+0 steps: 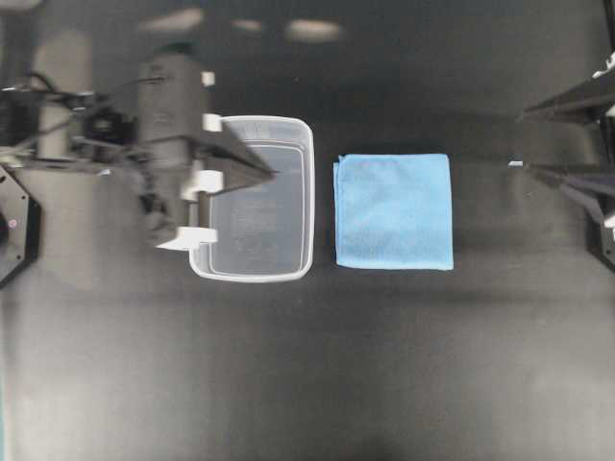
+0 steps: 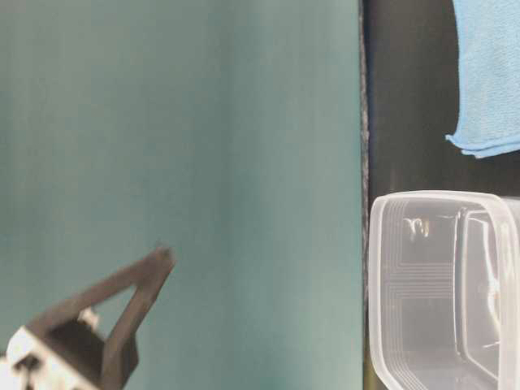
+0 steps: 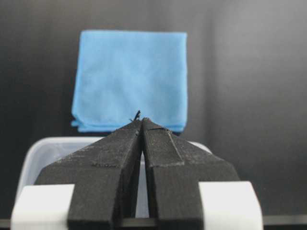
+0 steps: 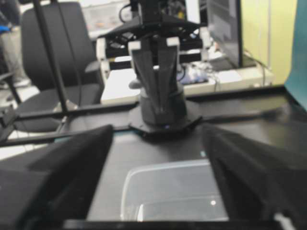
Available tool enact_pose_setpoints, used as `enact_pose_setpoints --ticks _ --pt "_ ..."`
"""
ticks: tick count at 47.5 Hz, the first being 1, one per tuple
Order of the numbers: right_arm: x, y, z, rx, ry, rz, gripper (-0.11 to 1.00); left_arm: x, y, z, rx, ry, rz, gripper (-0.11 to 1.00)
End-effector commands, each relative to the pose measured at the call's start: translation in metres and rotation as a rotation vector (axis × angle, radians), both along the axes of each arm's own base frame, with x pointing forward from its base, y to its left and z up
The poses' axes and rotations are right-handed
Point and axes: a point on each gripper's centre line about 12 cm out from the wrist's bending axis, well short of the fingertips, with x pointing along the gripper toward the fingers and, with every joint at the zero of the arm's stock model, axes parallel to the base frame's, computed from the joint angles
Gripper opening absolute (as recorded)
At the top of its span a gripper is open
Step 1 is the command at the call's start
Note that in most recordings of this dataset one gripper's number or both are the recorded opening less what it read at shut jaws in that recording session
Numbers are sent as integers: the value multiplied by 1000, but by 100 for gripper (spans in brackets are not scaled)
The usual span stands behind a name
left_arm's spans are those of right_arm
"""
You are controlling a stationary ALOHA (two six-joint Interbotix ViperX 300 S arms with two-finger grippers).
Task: Place the blue towel into the container with the left arm.
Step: 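Move the left gripper over the container toward the blue towel, then lower the open left gripper onto the blue towel and pinch it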
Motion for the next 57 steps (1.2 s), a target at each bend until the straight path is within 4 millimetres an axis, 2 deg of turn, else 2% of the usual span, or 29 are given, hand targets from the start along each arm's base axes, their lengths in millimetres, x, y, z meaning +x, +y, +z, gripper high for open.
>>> enact_pose_setpoints --ticks 1,4,7,16,21,30,39,46,57 --pt "0 0 3 3 -3 -2 78 19 4 11 7 11 9 1" --pt "0 -1 3 3 0 -4 78 29 7 8 8 42 15 5" --pt "-2 0 3 0 -2 -2 76 41 11 4 19 74 16 16" --pt "-9 0 6 5 -14 -1 75 75 13 -6 79 155 -28 72" --pt "-15 0 11 3 -31 -1 75 99 15 -24 93 221 -40 89" --pt "-27 0 17 6 -42 1 75 134 17 -76 81 324 -36 88" --pt "-34 1 19 8 -9 9 75 161 17 -115 79 360 -41 88" --pt "-35 2 20 10 -2 9 75 173 17 -153 78 413 -47 88" --pt "-35 2 20 33 1 15 75 178 16 -192 75 476 -53 88"
